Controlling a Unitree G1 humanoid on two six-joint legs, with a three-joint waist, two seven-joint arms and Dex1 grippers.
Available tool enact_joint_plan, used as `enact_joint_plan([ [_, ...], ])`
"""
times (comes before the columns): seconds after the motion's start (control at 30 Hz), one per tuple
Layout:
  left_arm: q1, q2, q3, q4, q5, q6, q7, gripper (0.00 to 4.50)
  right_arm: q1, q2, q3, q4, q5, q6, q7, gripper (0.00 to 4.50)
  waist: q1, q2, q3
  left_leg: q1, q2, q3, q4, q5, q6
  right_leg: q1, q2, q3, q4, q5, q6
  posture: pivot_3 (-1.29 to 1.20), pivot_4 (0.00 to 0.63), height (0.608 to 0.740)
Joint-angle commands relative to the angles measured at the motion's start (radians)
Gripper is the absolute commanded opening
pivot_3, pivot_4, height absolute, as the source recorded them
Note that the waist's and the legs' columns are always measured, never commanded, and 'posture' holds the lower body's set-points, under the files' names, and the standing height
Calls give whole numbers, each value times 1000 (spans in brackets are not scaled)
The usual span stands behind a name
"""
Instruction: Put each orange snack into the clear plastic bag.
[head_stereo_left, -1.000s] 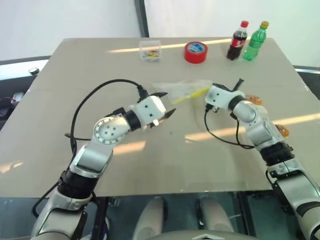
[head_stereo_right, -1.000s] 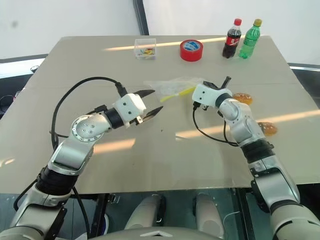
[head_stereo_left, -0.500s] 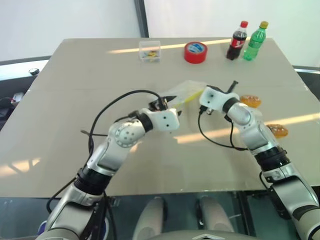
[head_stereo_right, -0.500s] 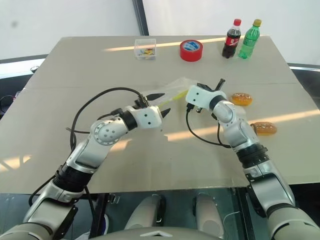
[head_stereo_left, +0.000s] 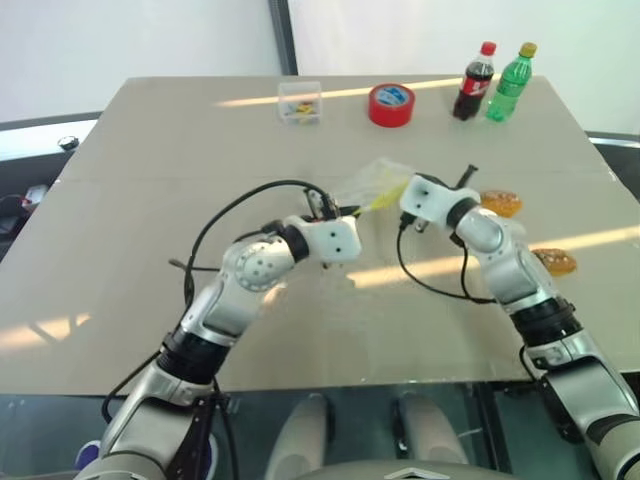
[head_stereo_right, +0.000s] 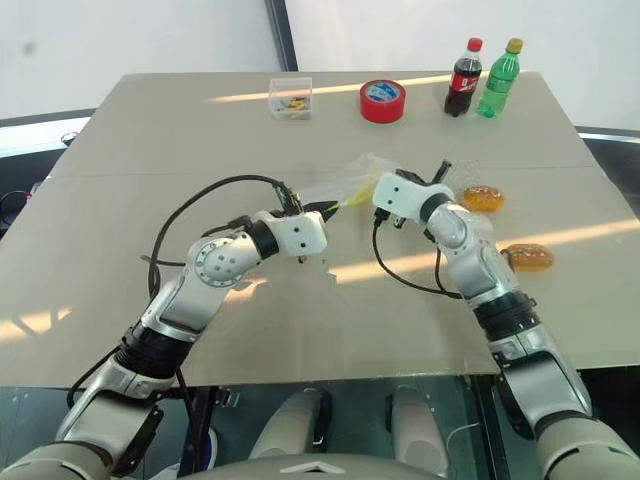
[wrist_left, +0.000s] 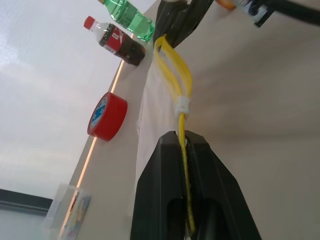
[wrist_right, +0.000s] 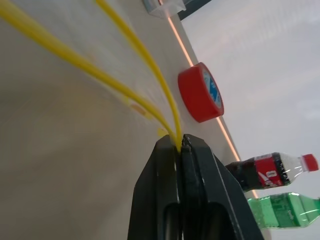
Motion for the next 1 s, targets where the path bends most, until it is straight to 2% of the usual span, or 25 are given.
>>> enact_joint_plan([
  [0.03, -24, 21, 53, 24, -13, -55, 16, 0, 46, -8, -62, -119, 37, 47, 12, 1631, 0, 0, 0, 0, 0, 0, 0, 0, 0, 0, 0, 0, 0, 0, 0, 0, 150, 740],
  [0.07, -28, 25, 61, 42, -17, -67, 15, 0, 77, -9, -77, -166, 54, 80, 32, 2136, 1, 0, 0, 0, 0, 0, 0, 0, 0, 0, 0, 0, 0, 0, 0, 0, 150, 740],
  [0.13, -36, 41, 66, 79, -11, -101, 16, 0, 153, 17, -134, -302, 144, 188, 88, 2136, 3, 0, 0, 0, 0, -1, 0, 0, 0, 0, 0, -1, 0, 0, 0, 0, 150, 740],
  [0.23, -37, 46, 73, 95, -12, -126, 14, 0, 206, 84, -202, -442, 255, 344, 116, 1283, 1, 0, 0, -1, 0, -2, 0, 0, 0, 0, 0, -1, 0, 0, 0, 0, 150, 740],
  [0.27, -34, 46, 74, 96, -13, -132, 13, 0, 206, 142, -227, -479, 315, 411, 109, 820, -3, 0, 0, -1, 1, -1, 0, 0, 0, 0, 0, -1, 0, 0, 0, 0, 150, 740],
  [0.3, -31, 46, 75, 95, -14, -137, 11, 0, 200, 189, -245, -505, 362, 468, 101, 139, -3, 0, 0, -1, 1, -1, 1, 0, 0, 0, 0, -1, 1, 0, 0, 0, 150, 740],
  [0.43, -16, 48, 77, 83, -19, -146, 3, 0, 138, 303, -257, -517, 456, 569, 70, 139, -2, 0, 0, 1, 1, -2, 1, 0, 0, 1, 1, -1, 2, 0, 0, 0, 150, 740],
  [0.53, -10, 45, 79, 71, -26, -143, -6, 0, 96, 343, -248, -484, 491, 588, 45, 139, 0, 0, 0, 1, 0, -2, 1, 0, 0, 1, 0, -2, 2, 0, 0, 0, 150, 740],
  [1.0, 19, 42, 94, -18, -91, -110, -64, 0, 95, 342, -174, -359, 540, 522, 16, 139, -2, 0, 0, 0, 0, -4, 1, 0, 0, 1, 0, -3, 1, 0, 0, 0, 150, 740],
])
